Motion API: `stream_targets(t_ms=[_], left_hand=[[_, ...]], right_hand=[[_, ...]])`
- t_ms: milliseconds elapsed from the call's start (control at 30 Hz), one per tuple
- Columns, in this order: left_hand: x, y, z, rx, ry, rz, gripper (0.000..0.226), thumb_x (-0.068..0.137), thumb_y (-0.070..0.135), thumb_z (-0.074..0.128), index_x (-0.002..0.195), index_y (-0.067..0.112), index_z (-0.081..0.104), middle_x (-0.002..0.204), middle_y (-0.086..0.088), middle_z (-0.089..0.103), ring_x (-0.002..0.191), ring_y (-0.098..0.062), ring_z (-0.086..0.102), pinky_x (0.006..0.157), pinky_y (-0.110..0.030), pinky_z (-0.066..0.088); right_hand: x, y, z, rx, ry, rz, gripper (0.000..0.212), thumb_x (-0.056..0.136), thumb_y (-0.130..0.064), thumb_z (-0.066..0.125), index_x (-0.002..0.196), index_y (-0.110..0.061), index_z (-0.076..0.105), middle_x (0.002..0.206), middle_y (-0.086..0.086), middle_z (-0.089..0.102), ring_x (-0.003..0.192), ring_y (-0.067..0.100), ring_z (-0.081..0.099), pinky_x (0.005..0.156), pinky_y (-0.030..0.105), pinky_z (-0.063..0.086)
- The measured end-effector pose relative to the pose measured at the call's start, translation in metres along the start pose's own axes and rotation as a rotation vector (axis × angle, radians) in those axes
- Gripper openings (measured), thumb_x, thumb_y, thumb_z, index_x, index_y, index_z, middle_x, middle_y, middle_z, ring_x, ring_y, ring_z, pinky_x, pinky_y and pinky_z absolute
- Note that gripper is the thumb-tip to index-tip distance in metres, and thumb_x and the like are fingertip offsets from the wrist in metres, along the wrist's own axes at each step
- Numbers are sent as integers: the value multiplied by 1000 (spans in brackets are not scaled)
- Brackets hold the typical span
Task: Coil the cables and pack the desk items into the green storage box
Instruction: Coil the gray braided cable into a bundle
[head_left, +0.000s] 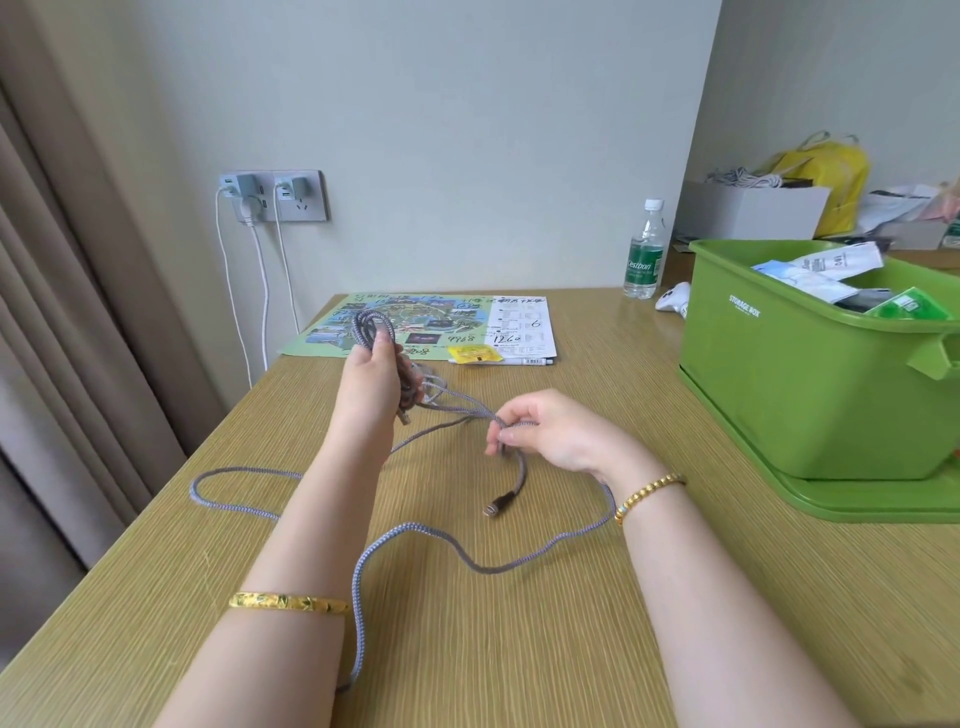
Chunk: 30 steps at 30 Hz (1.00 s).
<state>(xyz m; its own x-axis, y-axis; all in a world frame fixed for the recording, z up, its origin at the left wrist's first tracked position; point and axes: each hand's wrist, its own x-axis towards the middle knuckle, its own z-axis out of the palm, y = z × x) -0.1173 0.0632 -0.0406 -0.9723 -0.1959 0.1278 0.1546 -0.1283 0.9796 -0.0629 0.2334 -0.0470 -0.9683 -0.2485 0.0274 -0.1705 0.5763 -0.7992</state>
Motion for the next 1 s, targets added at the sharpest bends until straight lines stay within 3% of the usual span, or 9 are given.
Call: stream_targets(t_ms=[167, 233, 400, 500, 600, 733, 867, 1000], left_hand=[[-6, -2, 5, 640, -86, 115, 25, 100, 32, 33, 92, 11, 45, 64, 1, 43, 62, -22, 44, 49, -30, 28], [-14, -2, 9, 742, -157, 170, 28, 99, 36, 33, 91, 11, 44, 67, 3, 44, 70, -22, 44, 56, -32, 28], [-27, -1, 10, 693, -514, 131, 47, 83, 67, 35, 83, 24, 52, 65, 9, 44, 58, -8, 41, 54, -26, 31], [-29, 0, 9, 643, -727, 170, 51, 82, 56, 56, 94, 7, 54, 67, 0, 36, 58, -16, 32, 54, -28, 29], [-30, 0, 6, 724, -754, 201, 44, 88, 51, 52, 89, 7, 52, 64, 2, 40, 55, -15, 36, 54, -26, 33], [-30, -3, 8, 740, -699, 237, 32, 96, 42, 41, 79, 16, 50, 63, 8, 58, 45, -4, 46, 49, -14, 39], [-24, -3, 10, 622, -574, 226, 26, 99, 33, 36, 89, 16, 52, 56, 4, 55, 42, -7, 45, 50, -18, 38], [-28, -1, 10, 580, -639, 262, 31, 100, 35, 33, 87, 17, 55, 47, 6, 49, 44, -7, 44, 48, -12, 38]], right_hand=[[-1, -6, -4, 357, 178, -72, 11, 92, -7, 53, 87, -10, 62, 68, -1, 67, 59, 8, 64, 59, 20, 52], [-3, -8, -6, 429, 187, -110, 10, 92, -9, 55, 85, -11, 62, 64, -3, 67, 56, 9, 64, 56, 21, 50], [-3, -8, -8, 554, 262, -113, 8, 90, -9, 57, 84, -9, 60, 58, -3, 65, 50, 9, 56, 48, 18, 43], [-2, -8, -9, 574, 291, -92, 11, 90, -8, 57, 80, -11, 61, 59, -2, 65, 51, 10, 53, 47, 18, 43], [-1, -7, -7, 573, 294, -94, 11, 90, -7, 58, 79, -10, 60, 63, 5, 65, 51, 10, 50, 46, 17, 42], [0, -7, -10, 620, 355, -94, 10, 90, -9, 57, 81, -10, 61, 68, 2, 67, 56, 9, 61, 50, 18, 50], [1, -4, -15, 676, 474, -68, 9, 91, -14, 57, 82, -13, 61, 62, -3, 70, 54, 3, 64, 54, 16, 53], [6, 2, -12, 553, 624, -7, 15, 91, -15, 57, 76, -15, 59, 61, 2, 64, 44, 3, 59, 43, 17, 48]])
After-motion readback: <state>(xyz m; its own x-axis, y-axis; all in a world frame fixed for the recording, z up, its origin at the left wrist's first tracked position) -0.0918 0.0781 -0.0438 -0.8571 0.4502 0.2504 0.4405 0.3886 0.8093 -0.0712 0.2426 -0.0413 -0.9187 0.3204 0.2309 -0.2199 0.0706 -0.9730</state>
